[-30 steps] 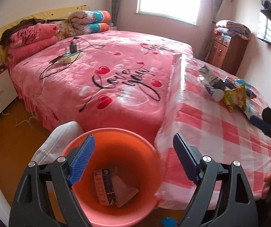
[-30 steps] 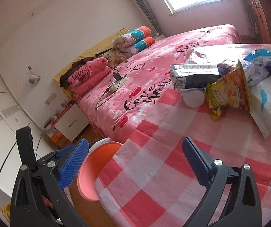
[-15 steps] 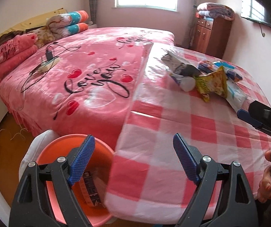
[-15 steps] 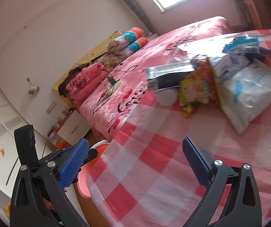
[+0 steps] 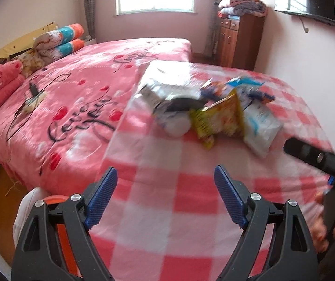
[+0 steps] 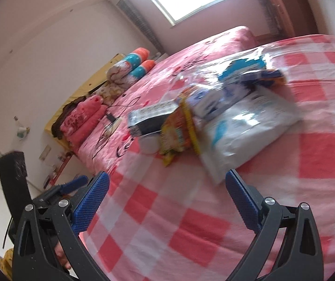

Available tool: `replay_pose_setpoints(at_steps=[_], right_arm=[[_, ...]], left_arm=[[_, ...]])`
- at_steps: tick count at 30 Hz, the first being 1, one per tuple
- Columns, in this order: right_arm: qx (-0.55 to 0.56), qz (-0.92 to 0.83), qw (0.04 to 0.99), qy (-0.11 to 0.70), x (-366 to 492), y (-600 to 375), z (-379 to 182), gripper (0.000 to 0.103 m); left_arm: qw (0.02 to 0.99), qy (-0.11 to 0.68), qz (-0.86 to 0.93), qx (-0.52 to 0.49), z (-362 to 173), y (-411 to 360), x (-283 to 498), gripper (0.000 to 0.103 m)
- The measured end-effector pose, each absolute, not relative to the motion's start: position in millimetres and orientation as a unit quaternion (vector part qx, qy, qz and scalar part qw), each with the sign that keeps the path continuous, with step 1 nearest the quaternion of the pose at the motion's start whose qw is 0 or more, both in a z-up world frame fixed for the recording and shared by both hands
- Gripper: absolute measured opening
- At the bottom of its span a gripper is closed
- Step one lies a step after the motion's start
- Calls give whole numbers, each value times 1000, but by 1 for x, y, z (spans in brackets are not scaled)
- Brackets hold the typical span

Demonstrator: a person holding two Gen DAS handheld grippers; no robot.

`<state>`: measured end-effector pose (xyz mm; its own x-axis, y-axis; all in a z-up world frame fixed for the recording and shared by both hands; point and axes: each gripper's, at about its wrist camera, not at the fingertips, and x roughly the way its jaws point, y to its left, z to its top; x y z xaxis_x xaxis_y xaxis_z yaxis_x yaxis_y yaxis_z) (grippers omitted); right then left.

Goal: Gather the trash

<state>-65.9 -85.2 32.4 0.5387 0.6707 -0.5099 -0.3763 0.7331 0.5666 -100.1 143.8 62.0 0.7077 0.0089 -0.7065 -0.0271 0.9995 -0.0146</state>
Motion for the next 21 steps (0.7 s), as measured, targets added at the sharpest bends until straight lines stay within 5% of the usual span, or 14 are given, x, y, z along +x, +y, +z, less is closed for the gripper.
replay_pose_setpoints(at_steps=[21], right_arm=[[242,207,872,371,-37,-169,23,98]], left_arm=[[895,440,-10,-73,79,24,139,80]])
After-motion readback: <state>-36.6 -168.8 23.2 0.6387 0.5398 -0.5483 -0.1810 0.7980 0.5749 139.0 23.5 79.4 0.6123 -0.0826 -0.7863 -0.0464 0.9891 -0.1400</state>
